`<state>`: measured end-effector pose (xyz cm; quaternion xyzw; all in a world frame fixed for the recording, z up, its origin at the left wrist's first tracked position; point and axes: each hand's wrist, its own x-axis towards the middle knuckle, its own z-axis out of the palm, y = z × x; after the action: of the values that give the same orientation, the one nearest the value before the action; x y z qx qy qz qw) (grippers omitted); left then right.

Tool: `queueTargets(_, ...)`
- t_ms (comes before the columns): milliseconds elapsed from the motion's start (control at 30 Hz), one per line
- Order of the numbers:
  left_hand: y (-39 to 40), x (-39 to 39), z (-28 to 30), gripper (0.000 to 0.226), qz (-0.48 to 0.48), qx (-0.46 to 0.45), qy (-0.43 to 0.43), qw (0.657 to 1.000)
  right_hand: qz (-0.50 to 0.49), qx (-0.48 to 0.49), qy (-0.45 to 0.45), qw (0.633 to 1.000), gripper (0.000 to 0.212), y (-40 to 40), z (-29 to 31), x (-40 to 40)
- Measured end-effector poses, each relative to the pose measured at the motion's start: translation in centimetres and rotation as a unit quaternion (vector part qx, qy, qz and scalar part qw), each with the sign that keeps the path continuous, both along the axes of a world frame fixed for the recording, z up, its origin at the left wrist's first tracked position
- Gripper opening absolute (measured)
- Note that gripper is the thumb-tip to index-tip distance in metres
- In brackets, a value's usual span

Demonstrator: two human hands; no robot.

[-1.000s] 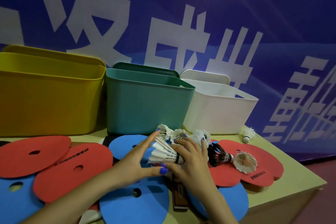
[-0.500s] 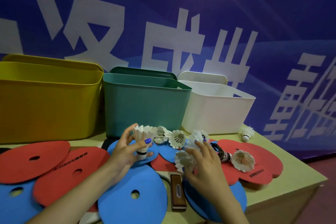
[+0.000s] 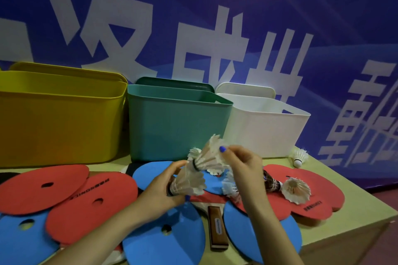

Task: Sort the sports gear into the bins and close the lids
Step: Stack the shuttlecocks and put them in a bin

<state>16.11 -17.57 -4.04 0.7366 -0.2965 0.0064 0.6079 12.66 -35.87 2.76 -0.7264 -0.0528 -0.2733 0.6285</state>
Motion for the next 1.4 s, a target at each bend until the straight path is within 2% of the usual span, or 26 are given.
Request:
queueTargets(67,-0.1,0.0,0.0,0.071,-0.004,-0.004,0.000,1.000,0.044,-0.068,0.047,0.996,0.032,1.2,-0.5,0.4)
queueTargets(167,0.0,-0.1,0.1,0.069,-0.010,-0.021,-0.002,1.000,0.018,-0.134,0.059,0.989,0.024,2.4,-2.2,0.5)
queueTargets(233,0.1,0.0,0.2,0.068,-0.013,-0.037,-0.003,0.999,-0.003,-0.111,0.042,0.993,0.013,3.2,-3.1,0.0)
queueTargets(367,0.2,-0.1,0.4,0.072,0.000,-0.038,-0.022,0.999,0.008,-0.021,0.013,1.000,0.036,3.5,-3.1,-1.2)
queueTargets(433,0.3,-0.1,0.5,0.073,0.006,-0.038,-0.030,0.999,-0.013,-0.010,-0.002,1.000,0.036,2.1,-2.9,-1.6)
queueTargets(467,0.4,-0.1,0.6,0.072,0.010,-0.042,-0.029,0.999,-0.026,-0.032,-0.006,0.999,0.032,1.0,-3.0,-1.8)
queueTargets(533,0.5,0.1,0.5,0.070,0.019,-0.047,-0.026,0.998,-0.070,-0.156,0.006,0.985,0.023,-1.5,-3.4,-2.1)
queueTargets(633,0.5,0.2,0.5,0.071,0.039,-0.045,-0.040,0.997,-0.149,-0.351,0.029,0.924,0.029,-4.5,-4.9,-2.3)
queueTargets(700,0.6,0.2,0.6,0.073,0.052,-0.052,-0.052,0.996,-0.184,-0.399,0.033,0.898,0.034,-5.3,-5.5,-2.5)
queueTargets(833,0.9,0.2,0.7,0.084,0.070,-0.050,-0.062,0.994,-0.193,-0.421,0.077,0.883,0.035,-6.3,-4.9,-2.1)
queueTargets(900,1.0,0.1,0.8,0.086,0.076,-0.042,-0.066,0.994,-0.205,-0.407,0.067,0.888,0.033,-6.6,-3.4,-1.5)
queueTargets(1000,1.2,0.0,1.0,0.088,0.093,-0.036,-0.075,0.992,-0.212,-0.303,0.018,0.929,0.033,-6.3,-0.4,-0.9)
queueTargets(1100,1.5,0.2,1.0,0.090,0.125,-0.025,-0.090,0.988,-0.147,-0.139,-0.009,0.979,0.037,-5.1,1.8,-0.6)
queueTargets(1200,1.9,0.6,0.6,0.093,0.139,-0.015,-0.082,0.987,-0.062,-0.023,0.000,0.998,0.033,-3.0,2.6,-0.1)
queueTargets(1267,2.0,0.7,0.5,0.092,0.133,-0.011,-0.071,0.989,-0.014,-0.017,0.029,0.999,0.033,-1.5,2.3,0.5)
queueTargets(1400,2.0,0.8,0.5,0.087,0.112,-0.010,-0.047,0.992,0.060,-0.079,0.096,0.990,0.037,0.7,1.4,1.6)
